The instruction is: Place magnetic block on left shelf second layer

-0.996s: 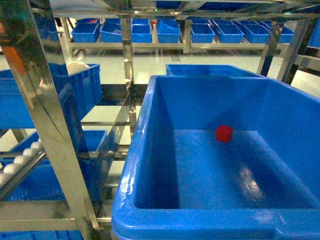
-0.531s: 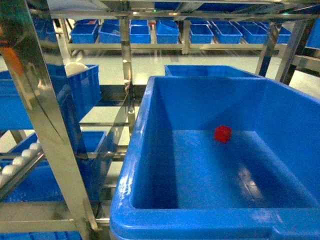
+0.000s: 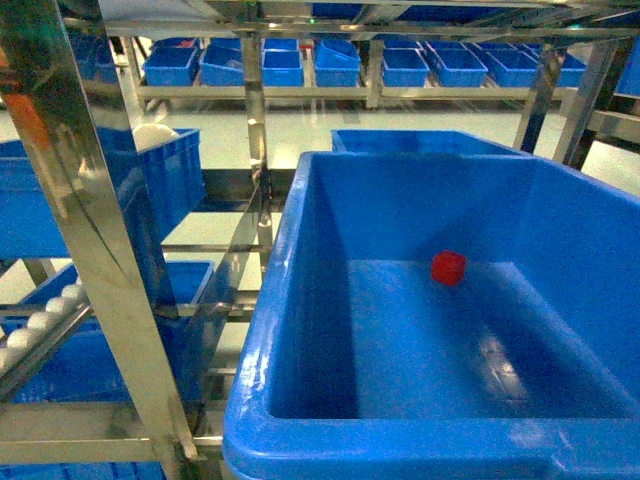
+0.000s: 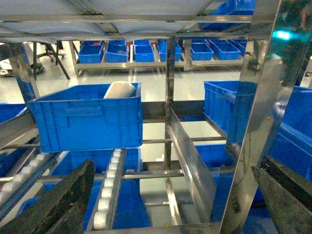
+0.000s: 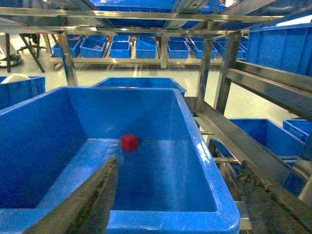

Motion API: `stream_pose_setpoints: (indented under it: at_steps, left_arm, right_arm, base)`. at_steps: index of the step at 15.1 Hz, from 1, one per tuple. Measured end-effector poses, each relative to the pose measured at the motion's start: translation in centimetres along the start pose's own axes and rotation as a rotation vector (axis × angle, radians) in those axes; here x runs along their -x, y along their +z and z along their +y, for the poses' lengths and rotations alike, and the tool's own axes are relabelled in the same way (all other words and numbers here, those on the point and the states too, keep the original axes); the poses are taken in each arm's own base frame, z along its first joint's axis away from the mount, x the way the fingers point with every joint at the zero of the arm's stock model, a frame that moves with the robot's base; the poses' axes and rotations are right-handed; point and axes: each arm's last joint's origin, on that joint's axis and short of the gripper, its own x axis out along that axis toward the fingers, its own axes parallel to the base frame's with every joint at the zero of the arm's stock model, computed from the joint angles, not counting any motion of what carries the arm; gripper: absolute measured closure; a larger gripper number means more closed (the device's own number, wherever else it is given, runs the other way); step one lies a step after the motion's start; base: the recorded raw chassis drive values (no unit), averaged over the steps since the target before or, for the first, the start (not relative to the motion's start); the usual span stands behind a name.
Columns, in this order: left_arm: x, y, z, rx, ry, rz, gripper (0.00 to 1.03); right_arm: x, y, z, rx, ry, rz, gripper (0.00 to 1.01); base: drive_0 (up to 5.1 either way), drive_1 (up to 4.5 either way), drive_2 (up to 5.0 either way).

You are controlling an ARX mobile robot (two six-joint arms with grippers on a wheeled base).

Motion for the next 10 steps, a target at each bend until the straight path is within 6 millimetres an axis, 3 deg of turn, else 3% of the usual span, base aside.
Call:
stream_pose_setpoints:
  at_steps: [2,3,10]
  left_arm:
    - [0.00,0.00,0.00,0.000,0.000,0.000,0.05]
    - [0.00,0.00,0.00,0.000,0.000,0.000,0.05]
    - [0.00,0.00,0.00,0.000,0.000,0.000,0.05]
  right_arm:
    - [0.00,0.00,0.00,0.000,0.000,0.000,0.08]
    - [0.00,0.00,0.00,0.000,0.000,0.000,0.01]
    - [0.00,0.00,0.00,0.000,0.000,0.000,0.03]
  base:
    - [0.0,0.00,0.0]
    - [0.0,0.00,0.0]
    - [0.0,0.00,0.0]
